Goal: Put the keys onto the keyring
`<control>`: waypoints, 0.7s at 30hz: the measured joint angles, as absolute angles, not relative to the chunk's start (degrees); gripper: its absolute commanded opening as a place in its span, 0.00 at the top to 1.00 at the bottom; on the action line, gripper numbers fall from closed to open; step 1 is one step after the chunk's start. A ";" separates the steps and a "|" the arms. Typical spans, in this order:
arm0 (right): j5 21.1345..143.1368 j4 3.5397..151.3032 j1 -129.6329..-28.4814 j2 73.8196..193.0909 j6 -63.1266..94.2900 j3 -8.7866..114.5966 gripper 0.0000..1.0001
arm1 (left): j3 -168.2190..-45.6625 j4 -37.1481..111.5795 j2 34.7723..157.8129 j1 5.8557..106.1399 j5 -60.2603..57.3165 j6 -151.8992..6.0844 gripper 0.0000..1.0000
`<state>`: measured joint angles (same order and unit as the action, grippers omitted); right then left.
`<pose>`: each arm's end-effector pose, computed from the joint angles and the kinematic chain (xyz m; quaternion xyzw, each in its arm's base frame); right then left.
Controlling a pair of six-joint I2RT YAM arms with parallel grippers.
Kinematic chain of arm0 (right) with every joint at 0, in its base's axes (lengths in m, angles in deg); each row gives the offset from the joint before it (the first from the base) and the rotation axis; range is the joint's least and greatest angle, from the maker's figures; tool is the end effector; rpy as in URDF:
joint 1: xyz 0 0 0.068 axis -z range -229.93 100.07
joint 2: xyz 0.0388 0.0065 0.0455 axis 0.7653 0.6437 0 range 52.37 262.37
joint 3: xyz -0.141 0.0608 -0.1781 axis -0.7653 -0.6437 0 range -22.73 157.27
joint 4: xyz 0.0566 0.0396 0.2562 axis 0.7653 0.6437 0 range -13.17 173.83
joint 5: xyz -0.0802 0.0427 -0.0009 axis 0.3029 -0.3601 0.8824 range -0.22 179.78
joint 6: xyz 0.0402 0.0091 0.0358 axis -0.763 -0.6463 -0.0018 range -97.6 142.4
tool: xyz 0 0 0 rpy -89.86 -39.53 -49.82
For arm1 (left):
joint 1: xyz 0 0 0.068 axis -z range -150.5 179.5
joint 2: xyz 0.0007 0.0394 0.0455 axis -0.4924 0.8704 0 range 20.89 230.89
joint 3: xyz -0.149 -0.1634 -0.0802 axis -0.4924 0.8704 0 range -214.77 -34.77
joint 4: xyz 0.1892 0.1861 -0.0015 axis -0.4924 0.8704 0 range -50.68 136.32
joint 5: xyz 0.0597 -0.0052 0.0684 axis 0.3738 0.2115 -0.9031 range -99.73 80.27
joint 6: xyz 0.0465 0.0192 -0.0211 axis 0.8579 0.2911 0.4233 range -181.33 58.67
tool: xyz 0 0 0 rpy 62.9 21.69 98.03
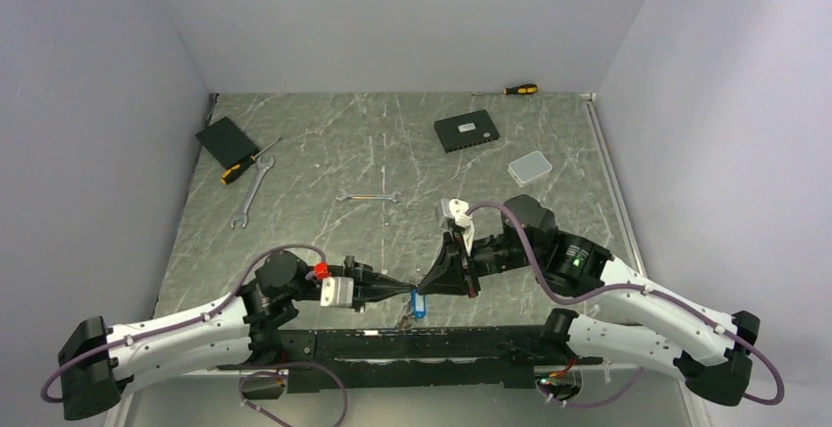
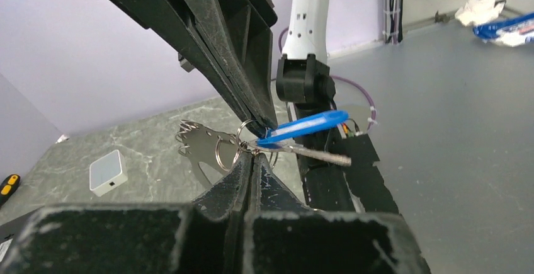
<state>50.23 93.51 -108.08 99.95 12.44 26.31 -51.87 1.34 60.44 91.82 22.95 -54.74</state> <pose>0.0934 0.1945 0.3189 -0.4927 0.5987 0.5427 0.3230 0.0757 -0.1869 0.2451 0.5132 0.3521 -0.5076 0.5958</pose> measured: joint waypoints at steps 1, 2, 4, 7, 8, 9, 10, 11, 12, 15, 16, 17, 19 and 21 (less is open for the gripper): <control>50.18 93.99 -108.04 100.06 12.57 26.42 1.00 | -52.64 3.20 60.50 91.82 23.30 -53.84 1.00; 50.20 94.43 -108.04 100.12 12.81 26.42 1.00 | -53.25 4.86 60.52 91.82 23.50 -53.03 1.00; 50.27 95.13 -108.02 100.23 13.01 26.42 1.00 | -54.80 8.86 60.48 91.82 23.74 -51.13 0.97; 50.38 95.70 -107.99 100.21 13.23 26.42 1.00 | -56.75 13.76 60.24 91.85 23.89 -48.62 0.84; 50.51 95.77 -107.99 100.21 13.23 26.42 1.00 | -57.23 15.07 60.00 91.85 23.83 -48.03 0.81; 50.55 95.72 -107.99 100.21 13.23 26.42 1.00 | -57.64 16.21 59.69 91.85 23.78 -47.24 0.78; 50.55 95.68 -107.99 100.19 13.25 26.42 1.00 | -58.06 17.43 59.37 91.85 23.59 -46.78 0.76; 50.53 95.66 -108.02 100.16 13.23 26.42 1.00 | -58.48 18.39 58.99 91.85 23.39 -46.32 0.74; 50.53 95.61 -108.02 100.16 13.23 26.42 1.00 | -58.89 19.66 58.58 91.82 23.26 -45.84 0.72; 50.53 95.48 -108.06 100.16 13.23 26.42 1.00 | -60.18 23.44 57.16 91.82 22.84 -44.88 0.69; 50.55 95.37 -108.06 100.16 13.23 26.42 1.00 | -60.49 24.49 56.72 91.82 22.67 -44.62 0.68; 50.58 95.22 -108.06 100.16 13.23 26.42 1.00 | -60.79 25.69 56.09 91.82 22.41 -44.49 0.67; 50.77 95.17 -108.06 100.16 13.23 26.42 1.00 | -61.03 27.31 55.06 91.82 22.15 -44.44 0.66; 50.93 95.11 -108.06 100.16 13.23 26.42 1.00 | -61.10 28.77 53.99 91.82 21.88 -44.42 0.66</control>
